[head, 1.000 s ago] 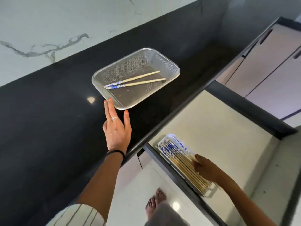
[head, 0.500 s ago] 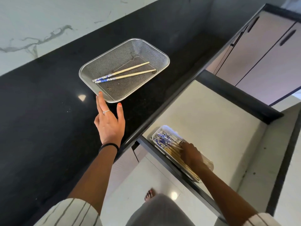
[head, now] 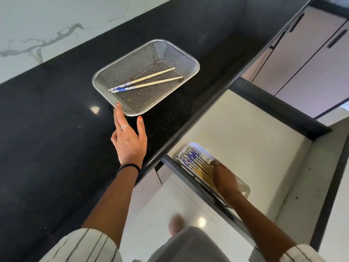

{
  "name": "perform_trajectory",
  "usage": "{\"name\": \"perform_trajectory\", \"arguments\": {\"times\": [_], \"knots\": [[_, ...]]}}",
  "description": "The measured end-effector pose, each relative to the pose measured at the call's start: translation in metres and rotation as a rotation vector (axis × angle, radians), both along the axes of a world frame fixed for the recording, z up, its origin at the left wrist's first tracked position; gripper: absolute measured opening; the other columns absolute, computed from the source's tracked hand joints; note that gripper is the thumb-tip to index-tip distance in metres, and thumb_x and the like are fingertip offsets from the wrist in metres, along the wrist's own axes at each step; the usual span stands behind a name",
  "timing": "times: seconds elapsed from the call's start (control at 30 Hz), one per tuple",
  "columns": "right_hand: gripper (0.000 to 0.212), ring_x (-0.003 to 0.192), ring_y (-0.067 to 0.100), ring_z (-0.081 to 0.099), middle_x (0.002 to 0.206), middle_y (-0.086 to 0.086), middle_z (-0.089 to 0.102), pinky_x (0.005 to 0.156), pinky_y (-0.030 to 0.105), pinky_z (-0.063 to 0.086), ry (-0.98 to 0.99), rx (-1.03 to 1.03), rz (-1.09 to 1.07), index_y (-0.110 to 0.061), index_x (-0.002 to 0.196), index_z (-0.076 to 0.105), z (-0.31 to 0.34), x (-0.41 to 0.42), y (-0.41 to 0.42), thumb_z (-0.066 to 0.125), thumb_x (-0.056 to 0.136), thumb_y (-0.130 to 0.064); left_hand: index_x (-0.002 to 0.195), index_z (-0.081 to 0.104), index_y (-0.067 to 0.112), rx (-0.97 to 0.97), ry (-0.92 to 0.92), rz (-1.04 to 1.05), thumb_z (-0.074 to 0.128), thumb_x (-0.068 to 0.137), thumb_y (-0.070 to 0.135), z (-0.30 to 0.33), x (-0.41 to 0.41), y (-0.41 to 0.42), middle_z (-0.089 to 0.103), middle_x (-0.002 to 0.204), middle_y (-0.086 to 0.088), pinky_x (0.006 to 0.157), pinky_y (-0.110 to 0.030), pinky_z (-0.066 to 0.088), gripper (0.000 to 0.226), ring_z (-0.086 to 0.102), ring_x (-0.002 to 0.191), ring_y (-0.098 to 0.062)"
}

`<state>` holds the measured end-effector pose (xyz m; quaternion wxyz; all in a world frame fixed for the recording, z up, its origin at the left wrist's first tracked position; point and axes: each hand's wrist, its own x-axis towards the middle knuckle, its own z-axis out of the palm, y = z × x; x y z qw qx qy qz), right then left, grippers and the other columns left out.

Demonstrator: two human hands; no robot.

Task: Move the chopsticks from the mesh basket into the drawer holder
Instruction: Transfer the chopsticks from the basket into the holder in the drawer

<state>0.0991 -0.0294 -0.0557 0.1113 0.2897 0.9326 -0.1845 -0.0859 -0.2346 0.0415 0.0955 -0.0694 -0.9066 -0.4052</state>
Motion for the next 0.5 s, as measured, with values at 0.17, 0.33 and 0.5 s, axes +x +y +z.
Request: {"name": "perform_trajectory", "arguments": {"times": [0.17, 0.33, 0.5], "knots": [[0.037, 0.115, 0.031, 0.059, 0.129, 0.015, 0.059, 0.099, 0.041, 0.05, -0.011, -0.141, 0.069, -0.009, 0.132, 0.05, -0.011, 0.008, 0.004, 0.044, 0.096, -0.007, 0.154, 0.007, 0.027, 0.003, 0.004, -0.002, 0.037, 0.102, 0.043, -0.001, -0.001, -0.001, 0.023, 0.161, -0.001, 0.114, -0.044, 0.023, 0.062, 0.053, 0.123, -0.019], [0.046, 0.144, 0.022, 0.03, 0.155, 0.002, 0.031, 0.12, 0.041, 0.025, 0.022, -0.467, 0.089, -0.016, 0.145, 0.036, -0.01, 0.021, 0.004, 0.038, 0.101, -0.03, 0.154, 0.006, 0.028, 0.007, -0.005, -0.01, 0.038, 0.102, 0.041, 0.0, -0.002, 0.0, 0.023, 0.161, -0.002, 0.115, -0.044, 0.021, 0.062, 0.048, 0.13, -0.02], [0.046, 0.145, 0.017, 0.026, 0.155, -0.005, 0.032, 0.122, 0.041, 0.018, 0.015, -0.4, 0.124, -0.025, 0.142, 0.042, -0.013, 0.032, 0.001, 0.036, 0.1, -0.043, 0.154, 0.006, 0.028, 0.02, -0.005, -0.01, 0.038, 0.102, 0.039, 0.0, -0.002, -0.002, 0.023, 0.161, -0.002, 0.116, -0.044, 0.019, 0.062, 0.042, 0.136, -0.02]]}}
